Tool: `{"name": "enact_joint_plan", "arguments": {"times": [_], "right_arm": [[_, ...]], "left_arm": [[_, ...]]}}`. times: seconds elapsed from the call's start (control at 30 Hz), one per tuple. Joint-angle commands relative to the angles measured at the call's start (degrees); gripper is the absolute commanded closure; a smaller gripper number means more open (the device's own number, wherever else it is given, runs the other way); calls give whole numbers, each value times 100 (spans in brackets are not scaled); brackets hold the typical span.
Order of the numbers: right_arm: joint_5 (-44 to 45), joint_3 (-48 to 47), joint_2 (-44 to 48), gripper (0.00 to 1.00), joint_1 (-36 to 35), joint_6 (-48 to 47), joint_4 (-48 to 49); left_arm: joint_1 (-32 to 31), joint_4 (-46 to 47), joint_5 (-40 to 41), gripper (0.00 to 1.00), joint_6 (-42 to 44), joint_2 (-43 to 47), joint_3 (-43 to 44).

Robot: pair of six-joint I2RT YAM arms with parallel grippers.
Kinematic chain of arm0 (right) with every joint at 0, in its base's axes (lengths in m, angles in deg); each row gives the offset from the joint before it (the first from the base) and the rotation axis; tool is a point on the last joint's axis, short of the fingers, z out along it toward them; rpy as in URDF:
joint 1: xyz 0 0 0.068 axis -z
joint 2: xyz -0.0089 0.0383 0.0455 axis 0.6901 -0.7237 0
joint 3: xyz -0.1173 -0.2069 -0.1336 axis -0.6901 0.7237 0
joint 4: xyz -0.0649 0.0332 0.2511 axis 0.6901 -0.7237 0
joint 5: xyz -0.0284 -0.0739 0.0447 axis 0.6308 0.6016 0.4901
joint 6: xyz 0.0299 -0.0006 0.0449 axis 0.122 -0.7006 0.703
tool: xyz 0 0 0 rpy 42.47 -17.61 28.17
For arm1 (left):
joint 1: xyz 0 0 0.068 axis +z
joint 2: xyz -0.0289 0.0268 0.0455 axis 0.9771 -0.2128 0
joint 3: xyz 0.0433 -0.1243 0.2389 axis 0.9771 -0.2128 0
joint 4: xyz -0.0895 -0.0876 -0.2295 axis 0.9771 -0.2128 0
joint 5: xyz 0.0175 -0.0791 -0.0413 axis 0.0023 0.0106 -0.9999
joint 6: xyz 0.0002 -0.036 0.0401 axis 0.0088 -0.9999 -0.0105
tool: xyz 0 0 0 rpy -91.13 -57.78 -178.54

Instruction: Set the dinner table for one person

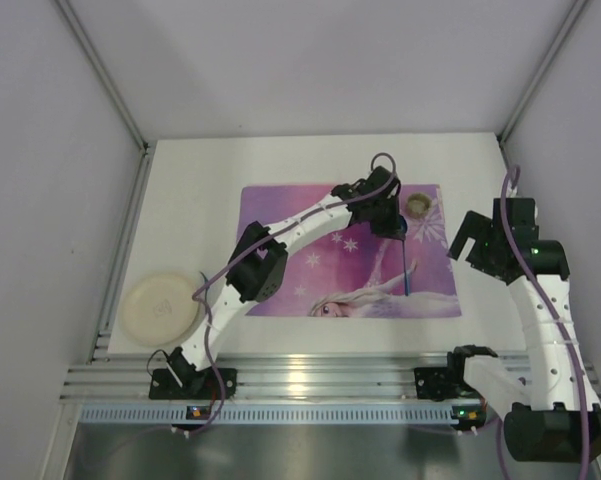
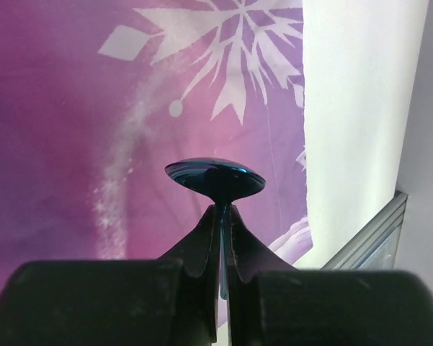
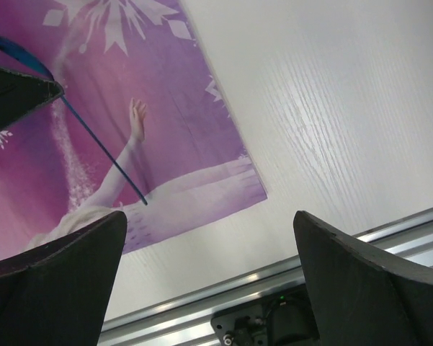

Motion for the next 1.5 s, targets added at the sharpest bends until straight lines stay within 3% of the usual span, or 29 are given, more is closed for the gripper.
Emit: {"name": "enact_joint_plan", "arguments": {"times": [0.0,0.03,0.27,0.4,0.57,0.63,0.77,0.9,1.0,1.13,1.27,1.47], "right_arm": [[206,104,179,0,-46,-39,-216],[206,140,205,0,-47,-39,-216],[197,131,135,0,-82,-66,-155],[100,131,109,0,-73,-57,-93],[4,43,56,0,-82,-66,12],[-136,52,-5,0,-82,-40,83],[-611,210,-224,0,-82,74,433],[-971,289,-400,0,-82,189,732],[-1060,219,-603,0,-310,198,856],[-1095,44,-875,0,-433,189,918],[-1069,-53,-1025,0,-556,163,927],[-990,-80,-981,0,-565,75,822]], "left_arm": [[-86,831,-289,93,-542,-187,216],[-104,920,-324,84,-647,-231,233],[-130,974,-412,48,-569,-451,313],[-122,597,-176,37,-271,-40,330],[254,-614,957,34,337,1564,-335],[571,-923,1238,34,249,2226,-1388],[1810,-1757,2221,35,398,4061,-3679],[2795,-2512,3048,35,793,4986,-4880],[3601,-2918,3647,35,899,5296,-5452],[4481,-2657,3446,35,1179,5394,-6181],[4818,-2586,3393,35,1286,5165,-6296],[4844,-2280,3446,35,1339,4788,-6472]]}}
